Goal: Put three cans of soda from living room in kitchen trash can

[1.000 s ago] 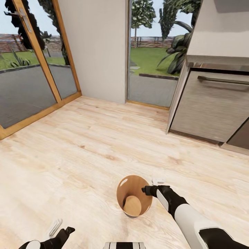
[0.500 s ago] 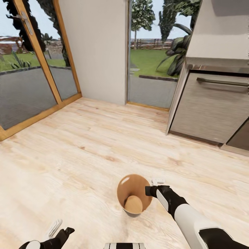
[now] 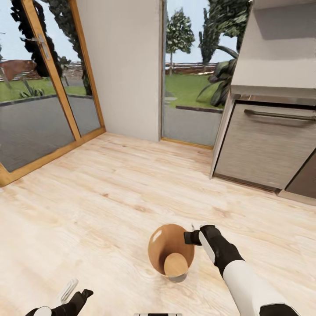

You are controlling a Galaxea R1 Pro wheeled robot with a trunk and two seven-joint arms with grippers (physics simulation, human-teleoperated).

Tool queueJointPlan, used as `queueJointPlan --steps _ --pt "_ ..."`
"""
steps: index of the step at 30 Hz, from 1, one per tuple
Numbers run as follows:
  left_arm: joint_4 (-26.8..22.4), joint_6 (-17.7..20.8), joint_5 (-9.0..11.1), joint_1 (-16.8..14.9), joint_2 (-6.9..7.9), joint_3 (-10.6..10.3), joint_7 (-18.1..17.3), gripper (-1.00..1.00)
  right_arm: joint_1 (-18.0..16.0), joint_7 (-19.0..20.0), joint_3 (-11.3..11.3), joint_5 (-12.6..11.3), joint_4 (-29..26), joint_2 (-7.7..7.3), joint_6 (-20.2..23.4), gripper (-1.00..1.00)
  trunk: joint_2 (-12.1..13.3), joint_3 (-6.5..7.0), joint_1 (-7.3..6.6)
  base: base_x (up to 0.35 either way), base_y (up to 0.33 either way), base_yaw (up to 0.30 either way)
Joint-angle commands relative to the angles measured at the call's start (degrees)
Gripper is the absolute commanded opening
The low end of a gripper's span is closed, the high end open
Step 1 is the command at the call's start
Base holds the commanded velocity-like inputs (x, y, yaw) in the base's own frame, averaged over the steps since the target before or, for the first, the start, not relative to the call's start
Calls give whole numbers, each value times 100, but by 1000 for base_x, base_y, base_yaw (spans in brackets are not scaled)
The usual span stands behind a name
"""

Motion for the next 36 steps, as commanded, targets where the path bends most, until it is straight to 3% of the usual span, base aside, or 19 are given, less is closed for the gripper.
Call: queueJointPlan --steps 1,14,15,16,17,24,28,32,36 --pt "2 -7 -1 -1 0 -1 0 100 21 37 -13 -150 -74 3 93 -100 3 22 0 0 0 0" --pt "16 -31 -1 -1 0 -1 -3 100 66 37 -12 -161 -228 0 153 -100 20 310 -34 0 0 17" --pt "15 -32 -1 -1 0 -1 -5 100 69 37 -12 -161 -283 -2 230 -100 22 332 -36 0 0 200" --pt "11 -32 -1 -1 0 -1 -7 100 105 37 -11 -161 -526 -9 666 -100 23 354 -39 0 0 265" --pt "12 -33 -1 1 0 -1 -8 100 147 37 -11 -162 -673 -30 817 -100 24 376 -42 0 0 277" --pt "-4 -35 11 29 0 -1 -8 100 260 41 -11 -169 -1096 -86 1085 -100 34 531 -60 0 0 290" --pt "-51 -119 15 48 -2 -1 -9 100 273 42 -17 -181 -1485 -95 1612 -100 39 620 -70 0 0 232" --pt "-48 -177 8 52 -8 -2 -1 100 275 45 -16 -186 -1773 -93 1828 -100 44 708 -80 0 0 187" --pt "-34 -201 1 52 -2 5 15 100 276 46 -14 -187 -1831 -93 1866 -100 205 780 -168 0 0 276"
